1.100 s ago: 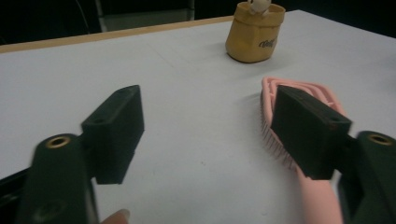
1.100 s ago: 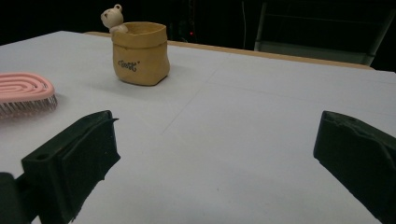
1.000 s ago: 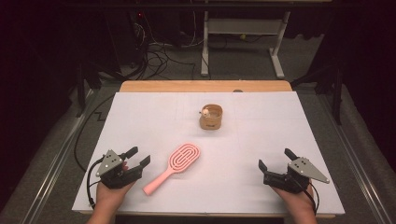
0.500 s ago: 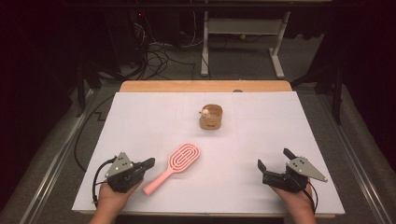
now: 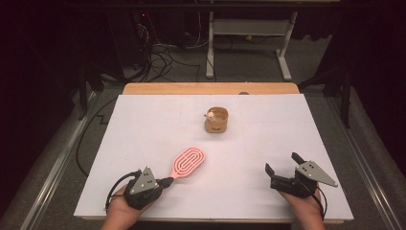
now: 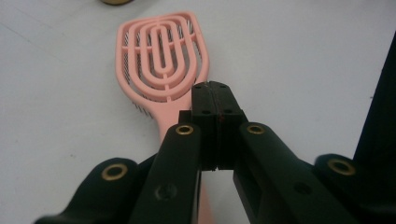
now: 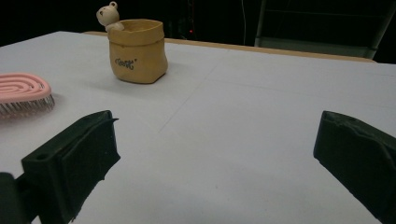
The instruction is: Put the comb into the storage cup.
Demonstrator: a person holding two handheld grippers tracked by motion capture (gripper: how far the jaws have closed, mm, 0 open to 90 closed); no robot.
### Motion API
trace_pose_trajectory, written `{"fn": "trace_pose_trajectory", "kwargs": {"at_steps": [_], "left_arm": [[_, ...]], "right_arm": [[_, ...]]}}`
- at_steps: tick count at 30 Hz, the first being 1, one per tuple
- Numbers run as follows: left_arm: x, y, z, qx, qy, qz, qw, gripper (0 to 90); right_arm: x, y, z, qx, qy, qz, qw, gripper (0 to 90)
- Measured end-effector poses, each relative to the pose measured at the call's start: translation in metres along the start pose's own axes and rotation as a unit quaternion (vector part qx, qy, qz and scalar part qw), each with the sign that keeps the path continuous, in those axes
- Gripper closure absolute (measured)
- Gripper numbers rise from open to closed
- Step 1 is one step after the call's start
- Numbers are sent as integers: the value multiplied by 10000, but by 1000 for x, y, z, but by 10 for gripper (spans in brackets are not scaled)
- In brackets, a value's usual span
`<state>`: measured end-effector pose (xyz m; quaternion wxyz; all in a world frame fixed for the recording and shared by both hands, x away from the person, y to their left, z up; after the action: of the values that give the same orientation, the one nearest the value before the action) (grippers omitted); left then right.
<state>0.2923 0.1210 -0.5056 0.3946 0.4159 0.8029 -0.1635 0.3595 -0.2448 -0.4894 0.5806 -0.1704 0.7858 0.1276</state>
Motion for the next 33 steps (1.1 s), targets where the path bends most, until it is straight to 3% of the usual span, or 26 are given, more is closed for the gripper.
{"fn": "trace_pose_trajectory", "kwargs": {"at_steps": [2,4,7,11,20,24,29,32,33], "left_arm": [[7,1,2,55,259,-74,9996,886],[9,1,3,85,335,-84,9994,887],[14,-1,5,43,597,64,9982,887],[17,3,4,-119,728,138,9972,887],[24,20,-4,-225,744,-138,9969,887],[23,23,-8,-201,594,-188,9979,886],[13,29,-17,-165,39,-373,9992,885],[11,40,-24,-208,-401,-701,9965,880],[12,49,-26,-243,-642,-882,9937,864]], "right_arm": [[0,0,0,2,-3,8,10000,0],[0,0,0,12,-9,18,10000,0],[-1,0,-1,21,-36,19,10000,0],[-1,0,-1,29,-28,41,10000,0],[-2,-1,-3,32,-55,85,9999,0],[-1,-2,-2,33,-51,86,9999,0],[0,-2,-1,39,-33,87,9999,0],[-1,-2,-2,33,-40,85,10000,0],[-1,-1,-2,28,-46,72,10000,0]]}}
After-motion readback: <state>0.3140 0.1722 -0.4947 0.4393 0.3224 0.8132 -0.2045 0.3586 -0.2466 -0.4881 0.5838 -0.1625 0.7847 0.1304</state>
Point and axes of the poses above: each handheld gripper's, and its own axes: z roughly forward along the jaws, x roughly out of its underside, y roughly to its left, the point moved 9 cm from there along z, roughly forward along the jaws, and after that the axes turned 2 degrees about -x, right-handed, at the moved point
